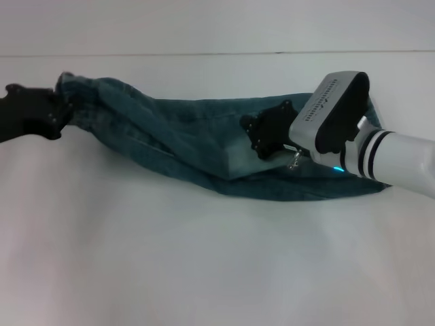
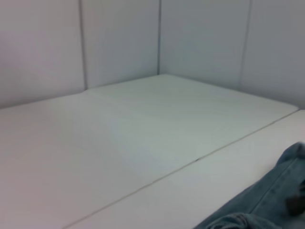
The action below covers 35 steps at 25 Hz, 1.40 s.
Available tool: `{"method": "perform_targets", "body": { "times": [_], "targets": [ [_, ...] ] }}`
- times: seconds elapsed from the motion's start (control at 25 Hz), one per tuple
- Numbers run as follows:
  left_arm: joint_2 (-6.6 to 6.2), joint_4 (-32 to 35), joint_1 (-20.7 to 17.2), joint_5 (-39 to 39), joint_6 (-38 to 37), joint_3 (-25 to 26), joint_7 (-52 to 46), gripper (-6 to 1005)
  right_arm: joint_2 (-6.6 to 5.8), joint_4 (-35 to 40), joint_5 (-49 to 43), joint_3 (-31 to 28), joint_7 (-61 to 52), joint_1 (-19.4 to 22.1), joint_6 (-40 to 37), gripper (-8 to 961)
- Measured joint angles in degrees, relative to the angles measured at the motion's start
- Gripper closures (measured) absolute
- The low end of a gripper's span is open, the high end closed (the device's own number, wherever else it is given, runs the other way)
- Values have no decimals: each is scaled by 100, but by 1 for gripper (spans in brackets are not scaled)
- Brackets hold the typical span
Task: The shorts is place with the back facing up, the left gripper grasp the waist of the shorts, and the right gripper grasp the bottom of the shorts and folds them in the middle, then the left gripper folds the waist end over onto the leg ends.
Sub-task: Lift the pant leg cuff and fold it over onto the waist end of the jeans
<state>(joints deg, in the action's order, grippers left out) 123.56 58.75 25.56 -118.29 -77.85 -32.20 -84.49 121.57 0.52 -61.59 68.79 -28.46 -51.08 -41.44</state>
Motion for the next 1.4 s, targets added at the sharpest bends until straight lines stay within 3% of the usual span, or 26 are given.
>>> {"method": "perform_targets", "body": {
  "times": [0.24, 0.68, 1.08, 1.4],
  "targets": [
    [27, 394, 239, 12, -325, -243, -523, 964, -2, -261, -221, 173, -91, -296, 0, 954],
    [37, 983, 614, 413, -274, -1426, -1603, 966, -2, -261, -784, 159, -322, -453, -234, 954],
    [36, 924, 951, 353, 502, -2357, -2006, 966, -1, -473, -1551, 57, -653, -774, -407, 954],
    [33, 694, 1056, 304, 848, -2686, -2020, 966, -7, -406, -1626, -124, -687, -631, -600, 955]
  ]
}}
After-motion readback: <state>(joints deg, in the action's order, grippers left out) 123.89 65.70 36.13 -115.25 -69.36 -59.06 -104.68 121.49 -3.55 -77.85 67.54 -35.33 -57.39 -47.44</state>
